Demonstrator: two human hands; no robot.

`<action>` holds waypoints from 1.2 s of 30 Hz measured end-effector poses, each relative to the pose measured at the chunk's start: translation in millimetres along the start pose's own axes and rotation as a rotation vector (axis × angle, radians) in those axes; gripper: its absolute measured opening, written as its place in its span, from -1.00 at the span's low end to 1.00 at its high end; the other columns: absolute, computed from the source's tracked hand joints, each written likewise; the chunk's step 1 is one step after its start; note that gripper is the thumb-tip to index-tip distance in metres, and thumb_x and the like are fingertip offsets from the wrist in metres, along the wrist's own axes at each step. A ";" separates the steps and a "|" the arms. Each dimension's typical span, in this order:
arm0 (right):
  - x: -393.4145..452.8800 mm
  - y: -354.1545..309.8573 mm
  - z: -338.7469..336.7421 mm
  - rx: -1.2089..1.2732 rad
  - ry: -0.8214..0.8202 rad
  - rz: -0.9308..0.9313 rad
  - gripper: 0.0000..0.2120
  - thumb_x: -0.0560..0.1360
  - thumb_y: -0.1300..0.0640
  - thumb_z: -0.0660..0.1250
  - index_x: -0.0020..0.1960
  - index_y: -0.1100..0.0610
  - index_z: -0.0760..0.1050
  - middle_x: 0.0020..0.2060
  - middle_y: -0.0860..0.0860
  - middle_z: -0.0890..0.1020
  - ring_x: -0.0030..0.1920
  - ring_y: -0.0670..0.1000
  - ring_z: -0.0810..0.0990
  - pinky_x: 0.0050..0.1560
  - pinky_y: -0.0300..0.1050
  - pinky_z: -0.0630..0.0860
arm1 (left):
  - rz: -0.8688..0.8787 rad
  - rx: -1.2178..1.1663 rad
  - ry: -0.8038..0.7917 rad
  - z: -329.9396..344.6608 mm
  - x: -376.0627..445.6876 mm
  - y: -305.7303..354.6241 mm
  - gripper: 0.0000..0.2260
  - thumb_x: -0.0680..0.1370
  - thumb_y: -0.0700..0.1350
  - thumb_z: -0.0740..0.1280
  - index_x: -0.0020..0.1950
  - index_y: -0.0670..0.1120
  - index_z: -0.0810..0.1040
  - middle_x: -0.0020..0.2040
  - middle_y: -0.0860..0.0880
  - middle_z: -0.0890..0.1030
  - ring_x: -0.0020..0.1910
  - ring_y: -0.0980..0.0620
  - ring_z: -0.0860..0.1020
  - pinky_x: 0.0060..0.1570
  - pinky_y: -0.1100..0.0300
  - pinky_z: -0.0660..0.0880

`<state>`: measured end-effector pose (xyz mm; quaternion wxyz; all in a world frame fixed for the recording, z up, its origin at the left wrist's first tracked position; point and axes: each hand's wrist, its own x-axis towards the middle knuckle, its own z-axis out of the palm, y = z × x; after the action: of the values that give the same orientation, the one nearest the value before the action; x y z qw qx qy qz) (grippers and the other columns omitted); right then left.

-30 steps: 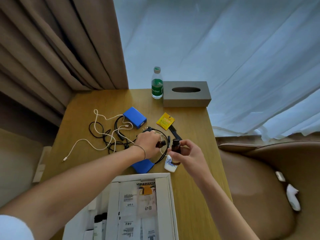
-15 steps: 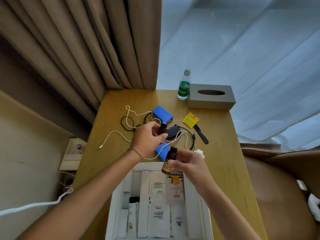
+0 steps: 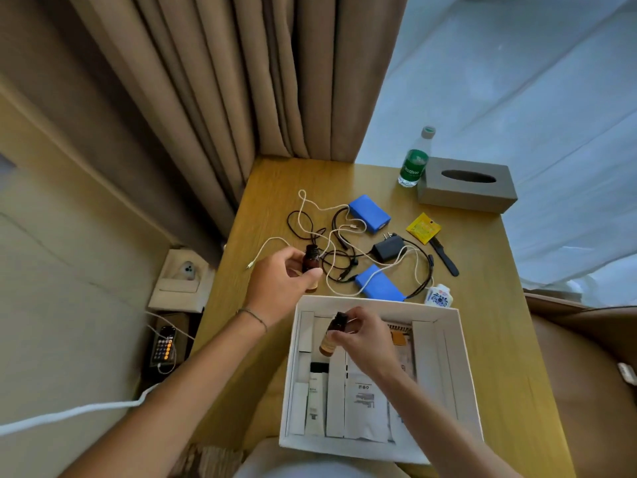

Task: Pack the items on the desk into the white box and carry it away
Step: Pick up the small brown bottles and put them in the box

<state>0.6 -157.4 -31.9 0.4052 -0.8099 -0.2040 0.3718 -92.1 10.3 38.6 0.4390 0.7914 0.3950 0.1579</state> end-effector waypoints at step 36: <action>-26.1 -40.7 6.2 0.059 -0.246 -0.103 -0.92 0.51 0.08 0.47 -0.14 0.04 0.64 -0.36 -0.03 0.70 -0.39 -0.15 0.61 -0.37 -0.33 0.49 | -0.130 -0.091 -0.234 -9.4 -61.1 -23.8 -0.76 0.62 0.02 0.32 -0.10 -0.05 0.70 -0.33 0.05 0.69 -0.40 0.17 0.63 -0.34 0.26 0.59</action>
<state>-22.0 -146.8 9.9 0.4195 -0.7343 -0.2822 0.4529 -148.3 -23.8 30.3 0.5268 0.7565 0.3838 0.0534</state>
